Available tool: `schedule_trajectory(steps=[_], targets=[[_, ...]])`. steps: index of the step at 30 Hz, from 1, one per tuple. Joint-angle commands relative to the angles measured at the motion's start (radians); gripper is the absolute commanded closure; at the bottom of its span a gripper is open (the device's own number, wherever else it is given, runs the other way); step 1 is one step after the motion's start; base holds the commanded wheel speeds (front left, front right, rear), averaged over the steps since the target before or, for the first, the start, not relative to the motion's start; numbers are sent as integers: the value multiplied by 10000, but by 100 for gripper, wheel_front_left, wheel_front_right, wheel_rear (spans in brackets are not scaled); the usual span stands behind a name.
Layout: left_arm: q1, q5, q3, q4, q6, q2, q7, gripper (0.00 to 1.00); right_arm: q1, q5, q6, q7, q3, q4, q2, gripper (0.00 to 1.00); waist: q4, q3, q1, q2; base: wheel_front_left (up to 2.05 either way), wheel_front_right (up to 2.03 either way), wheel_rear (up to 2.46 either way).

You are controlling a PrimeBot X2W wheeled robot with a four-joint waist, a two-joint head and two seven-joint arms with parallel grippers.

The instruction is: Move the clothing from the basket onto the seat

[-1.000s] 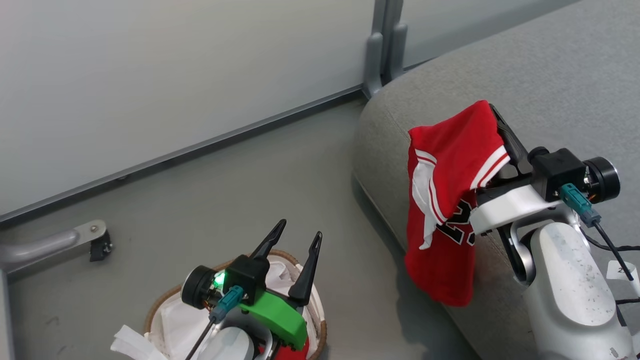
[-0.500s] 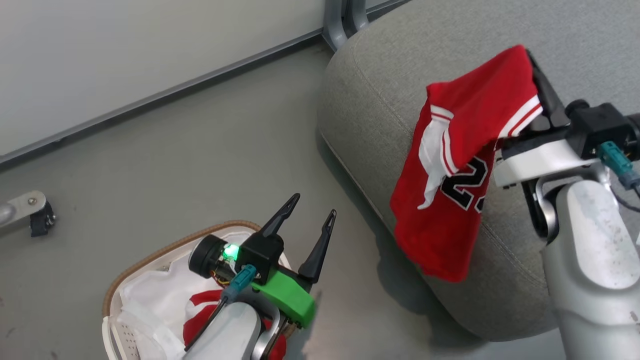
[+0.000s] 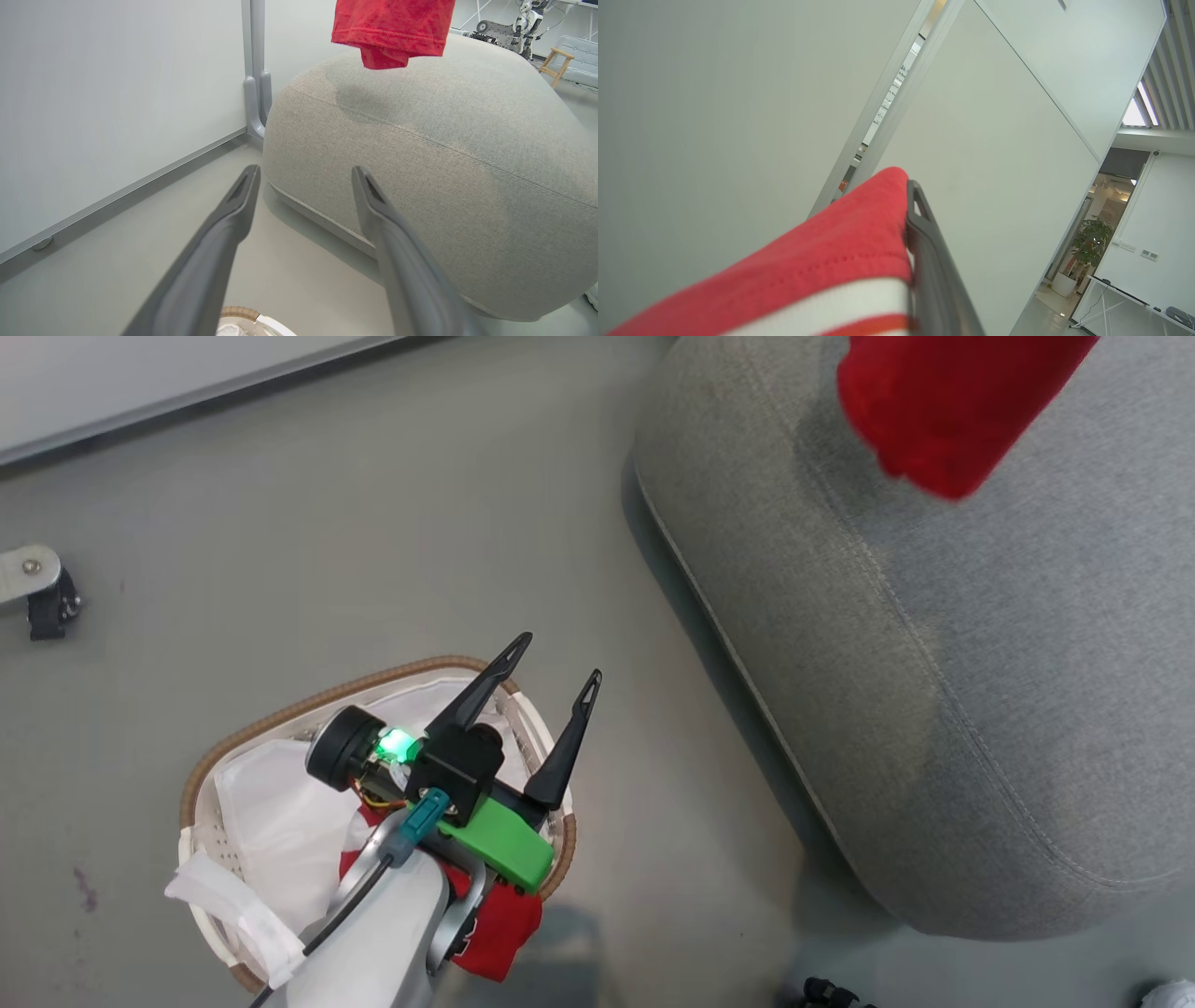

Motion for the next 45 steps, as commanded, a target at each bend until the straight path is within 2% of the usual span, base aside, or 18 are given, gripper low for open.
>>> schedule_trajectory(steps=[1, 6, 11, 16, 23, 25, 26, 27, 36, 45], targets=[[-212, 66, 62, -72, -22, 124, -9, 0, -514, -26, -14, 58, -171, 327, -246, 100, 491, 717, -1, -1, 0, 0, 0], [-301, 243, 152, -241, 9, 326, -9, 0, -1330, -503, -14, 93, -938, 1585, -983, 100, 624, 1295, -1, -1, 0, 0, 0], [-422, 343, 152, -305, 34, 388, -9, 0, -415, -914, -14, -85, -2070, 3029, -1310, 100, 658, 1785, -1, -1, 0, 0, 0], [-471, 402, 133, -309, 51, 469, -9, 0, 988, -1361, -14, -202, -2939, 3842, -870, 100, 592, 2116, -1, -1, 0, 0, 0], [-397, 418, 122, -531, 142, 582, -9, 0, 2826, -1174, -14, -210, -3493, 3165, -8, 100, 377, 2277, -1, -1, 0, 0, 0], [-351, 418, 86, -535, 152, 595, -9, 0, 3218, -1117, -14, -211, -3584, 3017, 281, 65, 306, 2249, -1, -1, 0, 0, 0], [-339, 421, 67, -527, 161, 601, -9, 0, 3421, -1107, -14, -211, -3601, 2934, 388, 51, 279, 2225, -1, -1, 0, 0, 0], [-333, 413, 56, -518, 164, 598, -7, 0, 3558, -1104, -14, -212, -3635, 2853, 476, 0, 255, 2204, -1, -1, 0, 0, 0], [-167, 199, -29, -302, 215, 530, -5, 0, 4904, -986, -14, -212, -3639, 1826, 1327, 0, 141, 1748, -1, -1, 0, 0, 0], [152, -66, 197, -278, 313, 320, -7, 0, 6281, -733, -14, -212, -3400, 636, 1719, 0, 283, 861, -1, -1, 0, 0, 0]])
